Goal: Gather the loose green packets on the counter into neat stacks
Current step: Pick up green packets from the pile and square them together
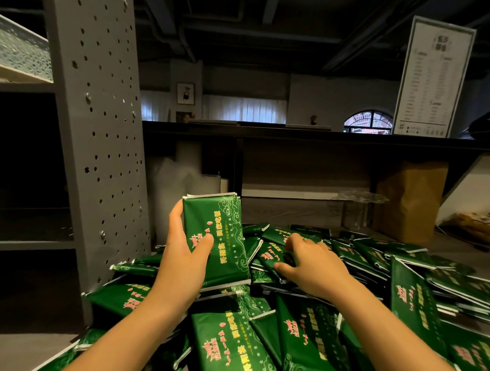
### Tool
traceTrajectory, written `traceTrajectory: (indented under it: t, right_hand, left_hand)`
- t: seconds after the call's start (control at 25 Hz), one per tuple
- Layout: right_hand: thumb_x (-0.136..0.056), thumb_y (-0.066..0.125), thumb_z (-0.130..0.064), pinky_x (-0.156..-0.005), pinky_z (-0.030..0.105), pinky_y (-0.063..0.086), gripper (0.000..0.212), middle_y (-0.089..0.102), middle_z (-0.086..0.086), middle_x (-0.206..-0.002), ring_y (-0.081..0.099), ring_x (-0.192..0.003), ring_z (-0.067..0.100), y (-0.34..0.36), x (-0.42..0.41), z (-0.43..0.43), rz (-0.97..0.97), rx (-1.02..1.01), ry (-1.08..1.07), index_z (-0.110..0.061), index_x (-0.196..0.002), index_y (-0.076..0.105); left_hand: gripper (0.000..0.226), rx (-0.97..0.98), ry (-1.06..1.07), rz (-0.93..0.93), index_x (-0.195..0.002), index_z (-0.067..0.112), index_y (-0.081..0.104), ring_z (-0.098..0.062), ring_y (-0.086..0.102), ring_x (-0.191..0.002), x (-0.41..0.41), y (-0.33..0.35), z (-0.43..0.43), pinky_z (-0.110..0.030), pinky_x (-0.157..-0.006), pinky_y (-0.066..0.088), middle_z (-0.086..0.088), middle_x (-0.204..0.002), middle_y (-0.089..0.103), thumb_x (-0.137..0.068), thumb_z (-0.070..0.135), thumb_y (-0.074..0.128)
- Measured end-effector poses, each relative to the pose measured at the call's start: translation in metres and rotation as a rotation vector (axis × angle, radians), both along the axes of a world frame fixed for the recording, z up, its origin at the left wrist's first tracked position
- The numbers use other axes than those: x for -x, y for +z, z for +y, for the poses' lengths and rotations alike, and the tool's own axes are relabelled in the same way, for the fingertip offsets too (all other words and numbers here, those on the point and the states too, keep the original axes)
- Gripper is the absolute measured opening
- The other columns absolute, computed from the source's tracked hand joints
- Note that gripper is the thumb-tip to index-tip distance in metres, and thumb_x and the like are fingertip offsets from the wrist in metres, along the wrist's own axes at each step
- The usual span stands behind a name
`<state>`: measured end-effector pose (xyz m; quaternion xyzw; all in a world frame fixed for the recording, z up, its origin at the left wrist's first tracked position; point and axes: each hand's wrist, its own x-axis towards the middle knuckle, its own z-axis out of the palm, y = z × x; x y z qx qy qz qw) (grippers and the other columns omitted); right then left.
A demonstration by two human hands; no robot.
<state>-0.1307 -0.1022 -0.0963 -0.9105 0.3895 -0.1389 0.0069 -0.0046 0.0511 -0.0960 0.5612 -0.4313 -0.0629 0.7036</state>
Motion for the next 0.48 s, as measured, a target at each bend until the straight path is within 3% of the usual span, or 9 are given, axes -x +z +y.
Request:
traceTrajectory:
  t: [0.12,0.24,0.36,0.48]
  right_hand:
    - [-0.088,0.049,-0.058,-0.102,0.039,0.036,0.076,0.045,0.008,-0.141,0.039,-0.13,0.031,0.003,0.003,-0.003,0.036,-0.04,-0.015,-0.019,-0.146,0.021]
    - [-0.083,0.057,-0.057,-0.102,0.038,0.038,0.083,0.045,0.006,-0.141,0.041,-0.129,0.029,0.004,0.003,-0.003,-0.007,-0.079,0.019,-0.02,-0.147,0.019]
    - [-0.081,0.069,-0.043,-0.103,0.037,0.04,0.088,0.042,0.006,-0.142,0.044,-0.126,0.025,0.009,0.007,-0.004,-0.142,-0.248,0.103,-0.019,-0.148,0.016]
    - [-0.08,0.072,-0.028,-0.105,0.033,0.038,0.084,0.043,0.003,-0.143,0.046,-0.125,0.02,0.016,0.011,-0.008,-0.229,-0.466,0.148,-0.018,-0.147,0.024]
  left_hand:
    - [0.056,-0.008,0.001,-0.009,-0.12,0.049,0.027,0.017,0.058,-0.083,0.0,-0.001,0.0,-0.007,-0.061,0.048,0.027,-0.101,0.05,-0.095,0.002,0.046]
    - [0.06,-0.014,0.001,-0.026,-0.115,0.056,0.026,0.011,0.057,-0.094,0.0,-0.001,0.0,-0.011,-0.069,0.048,0.028,-0.105,0.049,-0.095,0.004,0.047]
    - [0.058,-0.003,0.001,-0.024,-0.121,0.049,0.024,0.025,0.054,-0.08,0.002,-0.001,0.0,-0.003,-0.06,0.045,0.034,-0.097,0.045,-0.096,0.001,0.044]
    - [0.056,0.004,0.005,0.011,-0.121,0.048,0.027,0.02,0.057,-0.076,-0.001,-0.001,-0.001,-0.005,-0.058,0.047,0.033,-0.094,0.049,-0.096,0.0,0.043]
